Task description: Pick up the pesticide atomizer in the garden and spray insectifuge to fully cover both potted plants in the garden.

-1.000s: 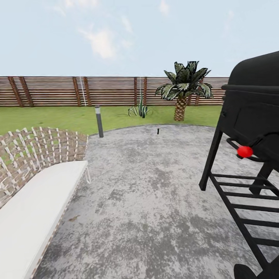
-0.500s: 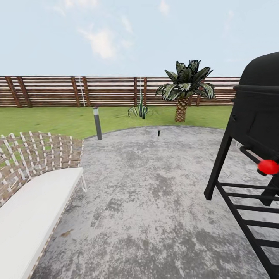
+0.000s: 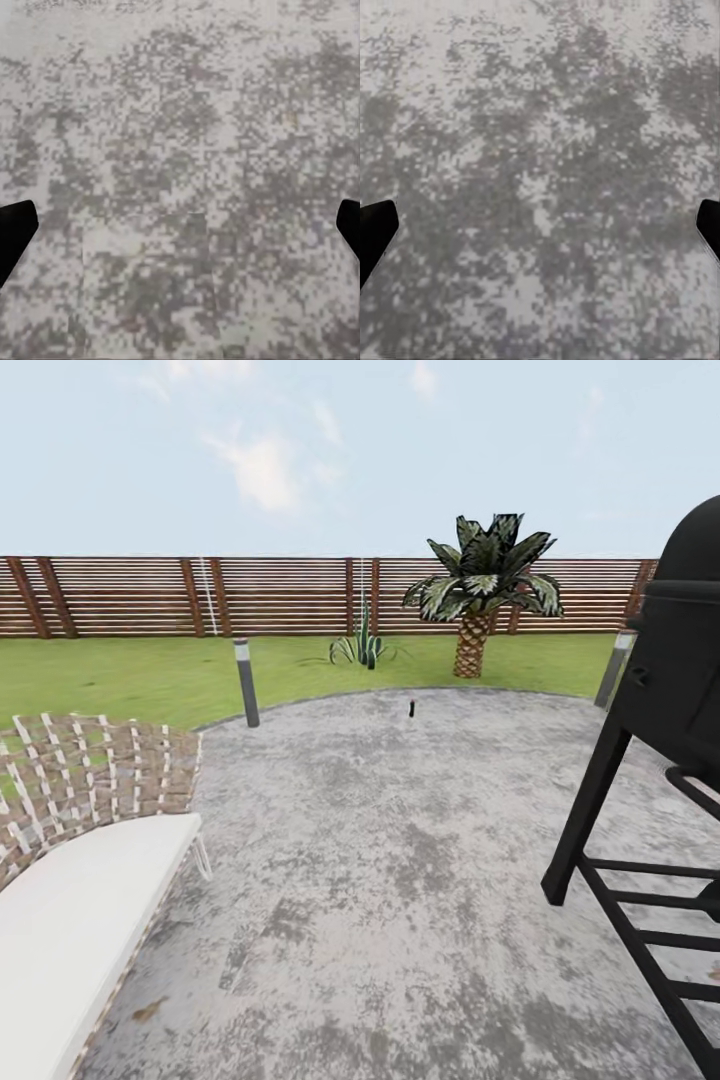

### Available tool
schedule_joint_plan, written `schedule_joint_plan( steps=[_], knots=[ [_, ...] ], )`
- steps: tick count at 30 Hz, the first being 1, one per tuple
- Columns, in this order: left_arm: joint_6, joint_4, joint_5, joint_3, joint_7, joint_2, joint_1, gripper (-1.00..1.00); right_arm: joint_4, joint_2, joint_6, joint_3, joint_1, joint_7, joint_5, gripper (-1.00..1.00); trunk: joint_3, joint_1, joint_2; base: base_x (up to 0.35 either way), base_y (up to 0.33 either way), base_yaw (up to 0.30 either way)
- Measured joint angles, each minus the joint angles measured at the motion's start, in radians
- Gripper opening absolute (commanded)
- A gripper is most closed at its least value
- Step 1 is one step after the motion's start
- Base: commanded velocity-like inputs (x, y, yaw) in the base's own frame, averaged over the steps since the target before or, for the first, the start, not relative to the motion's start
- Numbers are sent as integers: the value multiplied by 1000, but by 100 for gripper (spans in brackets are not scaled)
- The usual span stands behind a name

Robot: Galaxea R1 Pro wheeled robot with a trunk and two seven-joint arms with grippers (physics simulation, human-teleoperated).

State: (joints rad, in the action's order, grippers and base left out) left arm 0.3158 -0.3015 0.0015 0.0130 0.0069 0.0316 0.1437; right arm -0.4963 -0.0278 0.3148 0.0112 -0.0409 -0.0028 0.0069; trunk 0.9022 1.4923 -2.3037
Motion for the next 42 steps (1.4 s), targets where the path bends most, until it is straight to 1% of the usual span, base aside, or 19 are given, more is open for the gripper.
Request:
schedule_joint_plan(
  steps=[42],
  knots=[
    [0,1,0,0,0,-1,0,100,0,-1,1,0,0,-1,0,100,0,0,0,338,0,0]
  ],
)
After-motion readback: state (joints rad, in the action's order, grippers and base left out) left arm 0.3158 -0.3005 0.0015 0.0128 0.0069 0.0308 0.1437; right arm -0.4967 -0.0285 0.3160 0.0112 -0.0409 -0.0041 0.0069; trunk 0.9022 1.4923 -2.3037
